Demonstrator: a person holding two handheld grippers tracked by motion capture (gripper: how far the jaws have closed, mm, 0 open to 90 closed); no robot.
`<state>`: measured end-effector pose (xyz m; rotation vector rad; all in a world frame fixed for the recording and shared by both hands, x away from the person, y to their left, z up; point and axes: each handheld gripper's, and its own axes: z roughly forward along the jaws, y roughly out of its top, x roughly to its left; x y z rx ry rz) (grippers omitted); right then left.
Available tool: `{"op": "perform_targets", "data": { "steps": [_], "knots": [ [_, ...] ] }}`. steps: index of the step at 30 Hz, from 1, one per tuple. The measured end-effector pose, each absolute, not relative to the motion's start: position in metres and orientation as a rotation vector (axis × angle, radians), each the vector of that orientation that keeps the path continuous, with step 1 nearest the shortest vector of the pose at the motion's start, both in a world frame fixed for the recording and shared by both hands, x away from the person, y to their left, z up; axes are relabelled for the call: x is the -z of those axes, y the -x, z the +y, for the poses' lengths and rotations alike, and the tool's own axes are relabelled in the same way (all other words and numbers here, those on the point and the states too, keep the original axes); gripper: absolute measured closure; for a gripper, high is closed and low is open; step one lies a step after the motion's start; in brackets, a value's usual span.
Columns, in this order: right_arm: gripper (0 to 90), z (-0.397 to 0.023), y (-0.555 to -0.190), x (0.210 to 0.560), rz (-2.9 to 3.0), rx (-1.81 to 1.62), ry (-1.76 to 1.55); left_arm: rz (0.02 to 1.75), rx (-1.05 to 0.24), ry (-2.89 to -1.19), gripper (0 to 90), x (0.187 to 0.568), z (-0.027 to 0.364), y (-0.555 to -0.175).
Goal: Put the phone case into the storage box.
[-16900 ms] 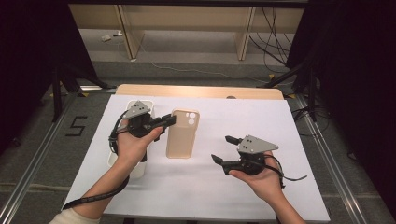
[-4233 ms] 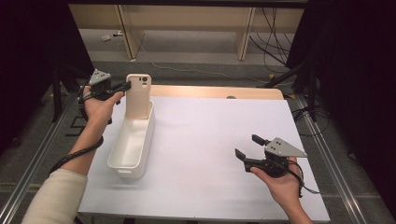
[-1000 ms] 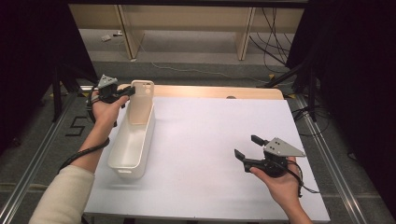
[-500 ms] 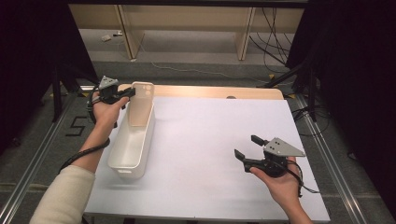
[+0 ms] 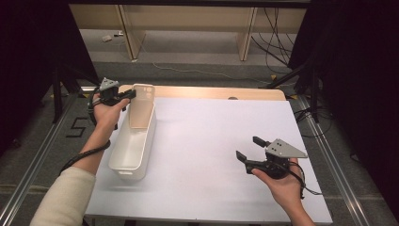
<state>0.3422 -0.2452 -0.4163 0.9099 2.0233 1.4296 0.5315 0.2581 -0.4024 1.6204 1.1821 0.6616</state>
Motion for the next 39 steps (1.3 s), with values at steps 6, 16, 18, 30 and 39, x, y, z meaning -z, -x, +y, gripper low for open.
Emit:
{"op": "perform_targets", "data": {
  "steps": [6,16,18,30,39],
  "knots": [
    [20.8,-0.245,-0.342,0.416,2.018,-1.429,-0.909,1.183,-0.659,-1.626,81.6,0.403,0.259,-0.531],
    [20.7,-0.245,-0.342,0.416,2.025,-1.431,-0.91,1.186,-0.657,-1.626,81.5,0.405,0.26,-0.53],
    [20.7,-0.245,-0.343,0.417,2.019,-1.43,-0.903,1.185,-0.656,-1.624,81.5,0.406,0.26,-0.53],
    [20.7,-0.245,-0.343,0.416,2.018,-1.428,-0.904,1.19,-0.651,-1.626,81.4,0.41,0.262,-0.528],
    [20.7,-0.244,-0.342,0.417,2.027,-1.425,-0.913,1.198,-0.64,-1.629,81.3,0.414,0.263,-0.527]
  ]
}}
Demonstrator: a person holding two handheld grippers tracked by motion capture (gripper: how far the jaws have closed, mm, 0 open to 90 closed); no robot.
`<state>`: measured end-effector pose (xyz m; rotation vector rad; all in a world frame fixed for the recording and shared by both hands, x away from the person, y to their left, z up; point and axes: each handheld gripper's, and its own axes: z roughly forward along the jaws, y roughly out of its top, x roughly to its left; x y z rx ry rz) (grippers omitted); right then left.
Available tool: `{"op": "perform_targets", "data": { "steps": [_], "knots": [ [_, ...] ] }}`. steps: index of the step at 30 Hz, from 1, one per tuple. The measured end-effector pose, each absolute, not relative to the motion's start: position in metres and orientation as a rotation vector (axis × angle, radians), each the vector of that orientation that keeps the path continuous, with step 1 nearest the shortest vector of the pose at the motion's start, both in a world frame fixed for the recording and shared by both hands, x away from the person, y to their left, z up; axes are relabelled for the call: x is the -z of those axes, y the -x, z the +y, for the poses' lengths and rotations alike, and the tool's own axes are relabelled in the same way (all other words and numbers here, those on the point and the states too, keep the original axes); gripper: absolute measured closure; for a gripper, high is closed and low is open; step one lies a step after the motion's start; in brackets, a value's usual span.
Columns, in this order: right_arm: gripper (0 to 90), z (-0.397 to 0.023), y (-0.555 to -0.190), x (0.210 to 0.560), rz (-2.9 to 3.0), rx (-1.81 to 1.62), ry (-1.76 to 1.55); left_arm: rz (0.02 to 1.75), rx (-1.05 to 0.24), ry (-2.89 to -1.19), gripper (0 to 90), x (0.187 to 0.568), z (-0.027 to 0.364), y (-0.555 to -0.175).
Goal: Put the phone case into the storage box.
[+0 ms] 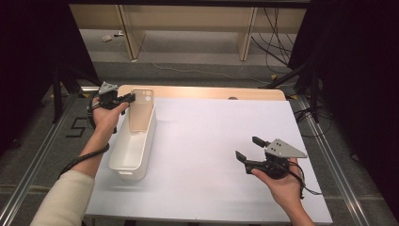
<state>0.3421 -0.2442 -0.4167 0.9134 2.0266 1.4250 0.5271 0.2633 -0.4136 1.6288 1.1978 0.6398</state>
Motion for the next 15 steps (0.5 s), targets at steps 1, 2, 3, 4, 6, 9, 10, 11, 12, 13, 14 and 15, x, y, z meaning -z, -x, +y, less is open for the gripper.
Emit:
{"op": "perform_targets", "data": {
  "steps": [1,2,3,4,6,9,10,11,12,13,14,15],
  "knots": [
    [20.7,-0.2441,-0.3424,0.417,2.025,-1.429,-0.908,1.201,-0.64,-1.628,81.3,0.4138,0.2633,-0.5268],
    [20.8,-0.2442,-0.3422,0.4168,2.026,-1.425,-0.911,1.2,-0.64,-1.628,81.3,0.4139,0.2633,-0.5267],
    [20.8,-0.2442,-0.3422,0.4169,2.026,-1.425,-0.91,1.199,-0.64,-1.627,81.3,0.414,0.2633,-0.5267],
    [20.7,-0.2442,-0.3422,0.4169,2.027,-1.426,-0.91,1.198,-0.639,-1.628,81.3,0.414,0.2634,-0.5267],
    [20.7,-0.2438,-0.3422,0.4171,2.023,-1.427,-0.907,1.198,-0.639,-1.627,81.3,0.414,0.2634,-0.5265],
    [20.7,-0.2439,-0.3421,0.4169,2.029,-1.425,-0.909,1.198,-0.638,-1.626,81.3,0.4141,0.2636,-0.5264],
    [20.8,-0.2435,-0.3416,0.4167,2.025,-1.431,-0.919,1.199,-0.638,-1.626,81.2,0.4141,0.2637,-0.5264],
    [20.7,-0.2437,-0.3421,0.417,2.023,-1.427,-0.907,1.201,-0.64,-1.626,81.2,0.4142,0.2638,-0.5262],
    [20.7,-0.2435,-0.3416,0.4168,2.025,-1.431,-0.918,1.202,-0.641,-1.628,81.2,0.4143,0.2641,-0.5261],
    [20.7,-0.2435,-0.3416,0.4168,2.025,-1.431,-0.918,1.204,-0.642,-1.627,81.2,0.4145,0.2643,-0.5261],
    [20.7,-0.2435,-0.3416,0.4168,2.025,-1.432,-0.918,1.207,-0.642,-1.627,81.2,0.4147,0.2645,-0.5261],
    [20.7,-0.2435,-0.3421,0.417,2.023,-1.428,-0.908,1.209,-0.641,-1.627,81.2,0.4148,0.2648,-0.5262]
  ]
}}
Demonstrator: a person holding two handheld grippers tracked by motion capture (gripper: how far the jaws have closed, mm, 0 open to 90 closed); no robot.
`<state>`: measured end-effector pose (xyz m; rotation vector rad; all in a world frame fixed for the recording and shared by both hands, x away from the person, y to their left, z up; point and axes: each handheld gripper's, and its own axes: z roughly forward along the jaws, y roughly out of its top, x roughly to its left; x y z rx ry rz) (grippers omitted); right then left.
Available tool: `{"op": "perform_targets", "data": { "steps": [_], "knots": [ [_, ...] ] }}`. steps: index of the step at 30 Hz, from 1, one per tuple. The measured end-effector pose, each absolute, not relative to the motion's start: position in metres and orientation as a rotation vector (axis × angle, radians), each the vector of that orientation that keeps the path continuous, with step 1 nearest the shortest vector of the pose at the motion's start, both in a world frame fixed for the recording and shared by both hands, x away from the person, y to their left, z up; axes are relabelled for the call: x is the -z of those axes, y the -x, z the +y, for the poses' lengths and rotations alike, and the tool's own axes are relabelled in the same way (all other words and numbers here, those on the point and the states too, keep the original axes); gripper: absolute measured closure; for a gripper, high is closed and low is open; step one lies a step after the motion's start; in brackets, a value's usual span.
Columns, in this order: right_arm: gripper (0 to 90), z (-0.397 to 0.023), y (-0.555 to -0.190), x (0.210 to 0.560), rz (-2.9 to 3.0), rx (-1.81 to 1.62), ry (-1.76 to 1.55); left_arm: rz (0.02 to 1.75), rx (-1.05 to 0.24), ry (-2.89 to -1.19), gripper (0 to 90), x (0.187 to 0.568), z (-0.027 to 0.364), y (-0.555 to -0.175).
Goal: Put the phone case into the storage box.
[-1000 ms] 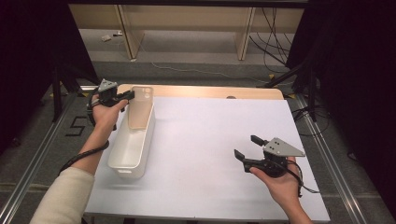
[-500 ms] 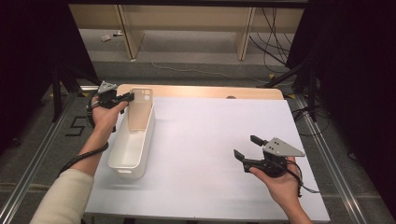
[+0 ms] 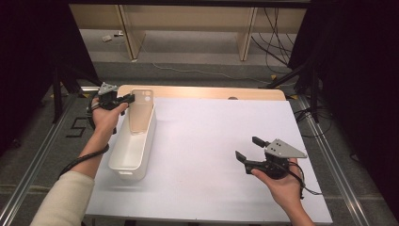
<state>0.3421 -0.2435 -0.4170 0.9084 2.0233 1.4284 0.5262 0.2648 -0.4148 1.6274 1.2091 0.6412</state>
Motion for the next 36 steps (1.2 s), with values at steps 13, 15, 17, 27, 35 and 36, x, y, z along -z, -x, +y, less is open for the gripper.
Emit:
{"op": "perform_targets", "data": {
  "steps": [13,15,17,27,35,36],
  "knots": [
    [20.7,-0.2444,-0.3443,0.4175,2.004,-1.431,-0.896,1.227,-0.646,-1.642,80.3,0.4152,0.2673,-0.527],
    [20.7,-0.2442,-0.3435,0.4176,2.018,-1.429,-0.915,1.231,-0.657,-1.653,79.8,0.4151,0.268,-0.5266],
    [20.7,-0.2436,-0.3432,0.4177,2.016,-1.431,-0.919,1.232,-0.658,-1.659,79.5,0.4149,0.2689,-0.5263],
    [20.5,-0.2447,-0.3433,0.4175,2.032,-1.426,-0.921,1.262,-0.635,-1.667,71.6,0.4152,0.2694,-0.526],
    [20.5,-0.2443,-0.3431,0.4174,2.035,-1.425,-0.924,1.293,-0.631,-1.667,57.1,0.4155,0.2709,-0.5243],
    [20.4,-0.2443,-0.3431,0.4174,2.034,-1.425,-0.924,1.298,-0.637,-1.664,55.3,0.4148,0.2714,-0.5239]
  ]
}}
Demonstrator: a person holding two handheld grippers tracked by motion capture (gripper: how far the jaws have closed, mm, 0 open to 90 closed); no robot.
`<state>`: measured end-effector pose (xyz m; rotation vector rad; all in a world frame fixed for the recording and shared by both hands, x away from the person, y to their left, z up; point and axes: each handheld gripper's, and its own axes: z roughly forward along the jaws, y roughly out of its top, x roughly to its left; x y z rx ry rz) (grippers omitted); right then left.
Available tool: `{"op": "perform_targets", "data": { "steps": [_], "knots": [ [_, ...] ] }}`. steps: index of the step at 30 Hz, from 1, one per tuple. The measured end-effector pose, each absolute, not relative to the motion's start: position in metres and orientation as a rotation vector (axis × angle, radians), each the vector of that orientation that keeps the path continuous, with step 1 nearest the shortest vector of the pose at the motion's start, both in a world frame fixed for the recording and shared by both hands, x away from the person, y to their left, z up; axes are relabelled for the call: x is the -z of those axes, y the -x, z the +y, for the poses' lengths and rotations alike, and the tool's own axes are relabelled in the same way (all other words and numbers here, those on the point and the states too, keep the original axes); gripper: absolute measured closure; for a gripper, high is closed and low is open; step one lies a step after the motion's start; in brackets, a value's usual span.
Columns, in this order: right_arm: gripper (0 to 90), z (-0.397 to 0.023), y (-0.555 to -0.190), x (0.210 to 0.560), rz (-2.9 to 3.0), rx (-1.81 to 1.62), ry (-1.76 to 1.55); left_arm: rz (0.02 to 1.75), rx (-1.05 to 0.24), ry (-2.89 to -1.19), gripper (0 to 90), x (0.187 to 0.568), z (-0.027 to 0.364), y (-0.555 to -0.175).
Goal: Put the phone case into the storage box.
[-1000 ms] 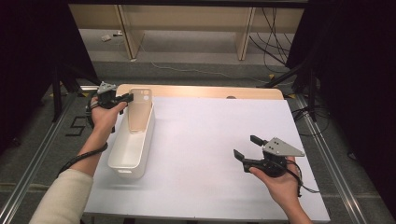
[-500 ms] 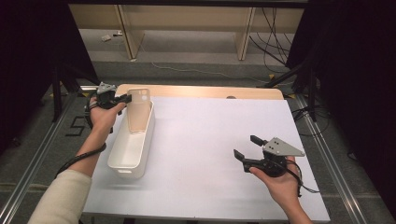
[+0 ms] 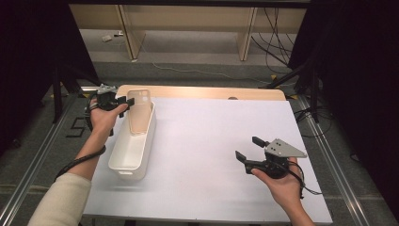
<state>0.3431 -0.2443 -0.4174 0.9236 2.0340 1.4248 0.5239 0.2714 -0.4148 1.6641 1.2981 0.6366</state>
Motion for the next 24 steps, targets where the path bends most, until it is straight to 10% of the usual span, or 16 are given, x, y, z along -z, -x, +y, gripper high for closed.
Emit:
{"op": "perform_targets", "data": {
  "steps": [11,24],
  "knots": [
    [20.6,-0.244,-0.343,0.418,2.019,-1.425,-0.923,1.309,-0.61,-1.625,18.9,0.404,0.276,-0.511],
    [20.2,-0.245,-0.343,0.417,2.036,-1.419,-0.924,1.254,-0.613,-1.618,2.2,0.395,0.27,-0.489]
  ]
}}
